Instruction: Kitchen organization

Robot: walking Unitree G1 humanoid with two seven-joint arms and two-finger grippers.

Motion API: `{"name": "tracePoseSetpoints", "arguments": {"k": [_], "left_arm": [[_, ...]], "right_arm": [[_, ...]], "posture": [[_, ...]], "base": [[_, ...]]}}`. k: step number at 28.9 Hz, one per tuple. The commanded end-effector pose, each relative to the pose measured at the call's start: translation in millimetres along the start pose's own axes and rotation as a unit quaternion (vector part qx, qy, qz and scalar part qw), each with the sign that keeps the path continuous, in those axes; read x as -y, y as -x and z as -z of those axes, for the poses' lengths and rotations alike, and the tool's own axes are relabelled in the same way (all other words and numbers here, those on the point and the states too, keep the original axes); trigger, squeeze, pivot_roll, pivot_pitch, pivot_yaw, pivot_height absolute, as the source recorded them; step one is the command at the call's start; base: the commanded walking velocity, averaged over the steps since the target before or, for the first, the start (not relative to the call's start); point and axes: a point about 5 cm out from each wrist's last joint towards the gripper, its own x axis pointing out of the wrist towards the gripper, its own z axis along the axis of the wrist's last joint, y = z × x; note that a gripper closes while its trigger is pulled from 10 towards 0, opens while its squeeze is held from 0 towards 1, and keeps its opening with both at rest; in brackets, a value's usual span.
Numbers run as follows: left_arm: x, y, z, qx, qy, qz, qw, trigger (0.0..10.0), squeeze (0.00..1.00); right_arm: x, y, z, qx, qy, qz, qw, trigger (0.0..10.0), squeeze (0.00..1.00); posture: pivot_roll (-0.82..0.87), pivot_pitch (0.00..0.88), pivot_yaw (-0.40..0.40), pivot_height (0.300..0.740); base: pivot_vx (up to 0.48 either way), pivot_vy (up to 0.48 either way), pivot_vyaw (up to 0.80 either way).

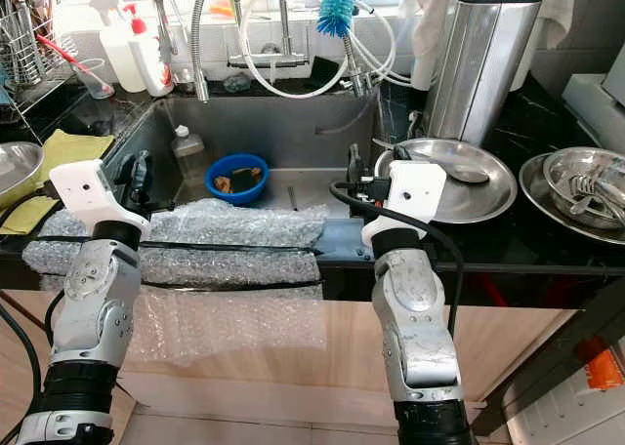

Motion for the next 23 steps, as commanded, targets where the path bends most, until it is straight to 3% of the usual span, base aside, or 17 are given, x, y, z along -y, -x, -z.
{"name": "tracePoseSetpoints", "arguments": {"k": [1, 23], "left_arm": [[-1.9, -0.5, -2.0, 0.001, -0.002, 0.0, 1.0, 10.0, 0.0], [-0.8, -2.5, -3.8, 0.008, 0.0, 0.001, 1.0, 10.0, 0.0]], "right_arm": [[-4.6, -2.0, -2.0, 0.001, -0.006, -0.01, 1.0, 10.0, 0.0], [-8.1, -2.9, -2.5, 0.002, -0.004, -0.019, 1.0, 10.0, 0.0]], "posture": [[-0.04, 0.033, 0.074, 0.74], [-0.04, 0.031, 0.074, 0.74]], "base": [[0.0, 0.0, -0.77], [0.305, 0.0, -0.06]]}}
